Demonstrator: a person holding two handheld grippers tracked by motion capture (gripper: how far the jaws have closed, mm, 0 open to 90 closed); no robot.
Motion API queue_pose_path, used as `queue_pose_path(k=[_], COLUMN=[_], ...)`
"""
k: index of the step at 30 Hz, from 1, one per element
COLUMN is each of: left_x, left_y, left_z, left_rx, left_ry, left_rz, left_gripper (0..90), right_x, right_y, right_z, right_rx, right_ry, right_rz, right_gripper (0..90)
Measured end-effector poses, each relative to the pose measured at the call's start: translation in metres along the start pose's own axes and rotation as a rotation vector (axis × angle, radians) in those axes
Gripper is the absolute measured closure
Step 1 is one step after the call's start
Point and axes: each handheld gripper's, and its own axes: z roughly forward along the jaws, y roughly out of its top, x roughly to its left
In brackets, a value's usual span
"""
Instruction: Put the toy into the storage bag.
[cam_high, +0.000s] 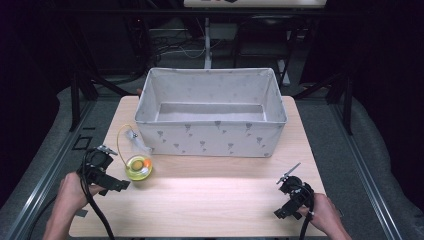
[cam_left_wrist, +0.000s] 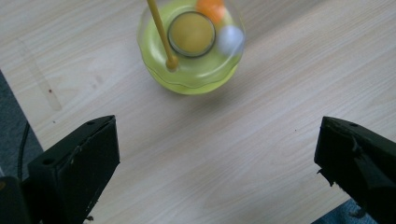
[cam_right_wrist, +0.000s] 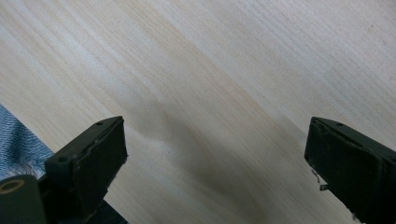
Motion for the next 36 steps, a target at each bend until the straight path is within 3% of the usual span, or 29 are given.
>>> queue_pose_path(k=[2, 7, 16, 22, 25, 27, 31, 36], left_x=[0.002, 0.008, 0.016, 0.020, 0.020, 0.020, 0.021, 0.023], left_y=[0.005, 0.018, 0.034, 0.046, 0.054, 0.056, 0.063, 0.072], left_z=[-0.003, -0.009, -0.013, -0.018, -0.021, -0.022, -0.025, -0.031], left_rx=[0.005, 0.018, 0.046, 0.061, 0.067, 0.069, 0.078, 0.075], left_ry=[0.000, -0.011, -0.015, -0.020, -0.023, -0.023, -0.018, -0.013], left_rz=[0.006, 0.032, 0.044, 0.063, 0.084, 0.089, 0.098, 0.108], left_gripper=[0.0, 0.0, 0.1, 2.2, 10.5, 11.9, 16.0, 30.6], right_x=[0.001, 0.001, -0.001, 0.001, 0.001, -0.001, 0.000, 0.001], right_y=[-0.001, 0.000, 0.001, 0.000, 0.000, 0.001, 0.000, 0.000], right_z=[0.002, 0.001, 0.001, 0.002, 0.002, 0.001, 0.002, 0.002], right_rx=[-0.018, -0.006, 0.016, -0.006, -0.004, 0.019, 0.002, -0.001], right_ry=[0.011, 0.010, 0.009, 0.018, 0.017, 0.010, 0.007, 0.017], right_rz=[0.012, 0.005, -0.015, 0.009, 0.008, -0.012, 0.004, 0.007], right_gripper=[5.2, 5.2, 5.1, 5.2, 5.1, 5.1, 5.2, 5.2])
